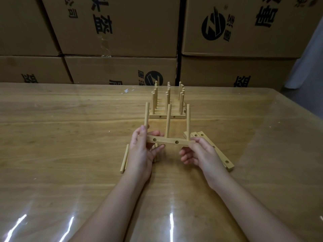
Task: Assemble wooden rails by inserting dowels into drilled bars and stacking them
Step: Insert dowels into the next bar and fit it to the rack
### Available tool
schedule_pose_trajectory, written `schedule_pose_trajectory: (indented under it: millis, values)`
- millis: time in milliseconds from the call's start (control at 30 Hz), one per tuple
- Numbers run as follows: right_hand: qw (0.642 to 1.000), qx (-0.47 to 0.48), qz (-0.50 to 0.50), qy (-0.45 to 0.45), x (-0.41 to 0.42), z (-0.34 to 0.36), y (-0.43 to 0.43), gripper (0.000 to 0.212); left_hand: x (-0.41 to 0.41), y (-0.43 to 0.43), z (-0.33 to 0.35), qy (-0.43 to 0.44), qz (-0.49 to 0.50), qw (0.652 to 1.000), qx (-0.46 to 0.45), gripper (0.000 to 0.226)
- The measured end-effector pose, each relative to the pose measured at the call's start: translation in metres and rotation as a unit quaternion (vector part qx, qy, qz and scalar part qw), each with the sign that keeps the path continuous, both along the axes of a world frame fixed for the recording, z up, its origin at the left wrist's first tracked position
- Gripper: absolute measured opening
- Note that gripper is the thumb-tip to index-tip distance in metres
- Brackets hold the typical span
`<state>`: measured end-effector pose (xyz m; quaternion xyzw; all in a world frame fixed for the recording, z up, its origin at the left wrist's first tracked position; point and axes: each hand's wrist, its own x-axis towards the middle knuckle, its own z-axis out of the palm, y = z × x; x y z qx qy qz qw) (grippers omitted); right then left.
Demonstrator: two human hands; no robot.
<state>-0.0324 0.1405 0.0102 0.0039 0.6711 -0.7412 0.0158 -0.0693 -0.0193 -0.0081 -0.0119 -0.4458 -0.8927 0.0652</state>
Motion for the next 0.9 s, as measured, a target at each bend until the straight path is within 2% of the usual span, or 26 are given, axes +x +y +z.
schedule_pose_trajectory:
  millis: [133, 333, 600, 900]
  values:
    - [0.998, -0.006, -0.002, 0.055, 0.001, -0.002, -0.003, 0.036, 0.0, 0.0, -0.001, -0.001, -0.014, 1.0, 0.011, 0.023]
    - [0.997, 0.004, -0.029, 0.076, -0.003, -0.007, -0.002, 0.032, 0.0, 0.001, -0.002, 0.0, -0.042, 0.999, 0.02, 0.021]
    - [0.978, -0.203, -0.018, 0.036, -0.012, -0.007, 0.01, 0.019, 0.004, 0.007, 0.0, -0.003, -0.122, 0.992, 0.034, 0.016]
    - [0.961, -0.274, -0.005, 0.022, -0.016, -0.008, 0.013, 0.015, 0.004, 0.008, -0.001, 0.006, -0.138, 0.99, 0.028, 0.015]
